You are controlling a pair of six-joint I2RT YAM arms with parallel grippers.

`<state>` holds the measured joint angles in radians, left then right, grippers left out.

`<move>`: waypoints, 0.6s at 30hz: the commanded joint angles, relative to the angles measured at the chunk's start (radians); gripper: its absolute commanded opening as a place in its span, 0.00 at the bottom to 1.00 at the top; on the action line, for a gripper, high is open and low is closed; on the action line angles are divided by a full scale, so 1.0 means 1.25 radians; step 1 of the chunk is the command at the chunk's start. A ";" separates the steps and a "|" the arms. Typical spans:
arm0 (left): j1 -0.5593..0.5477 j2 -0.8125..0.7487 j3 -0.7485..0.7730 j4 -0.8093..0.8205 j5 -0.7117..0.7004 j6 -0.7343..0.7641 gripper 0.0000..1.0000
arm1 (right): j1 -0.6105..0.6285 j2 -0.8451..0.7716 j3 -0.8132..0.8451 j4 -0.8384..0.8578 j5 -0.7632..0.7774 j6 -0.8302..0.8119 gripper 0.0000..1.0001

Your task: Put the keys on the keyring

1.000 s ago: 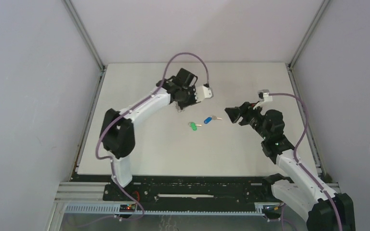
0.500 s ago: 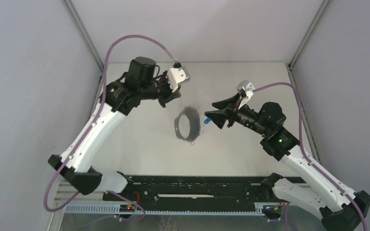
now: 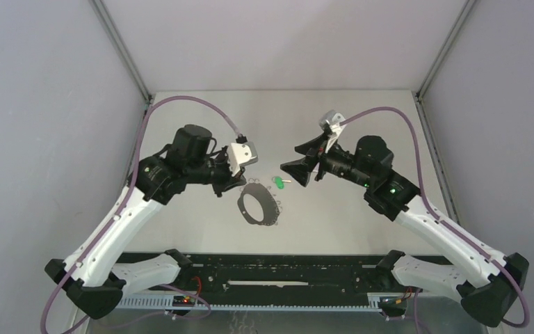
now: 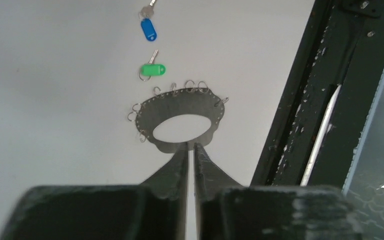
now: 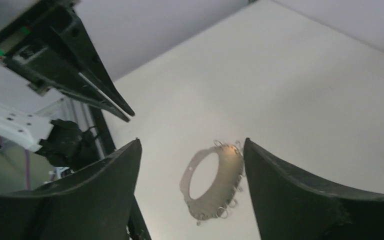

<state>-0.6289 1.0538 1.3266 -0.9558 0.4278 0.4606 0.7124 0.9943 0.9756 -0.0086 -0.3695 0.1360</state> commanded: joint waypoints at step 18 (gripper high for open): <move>0.145 0.006 -0.031 0.149 -0.179 -0.141 0.91 | 0.163 0.228 -0.055 -0.009 0.435 0.165 1.00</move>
<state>-0.4511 1.1042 1.2930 -0.8215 0.2798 0.3141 0.8886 1.2560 0.9016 -0.0628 0.0731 0.2665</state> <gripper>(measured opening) 0.896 0.997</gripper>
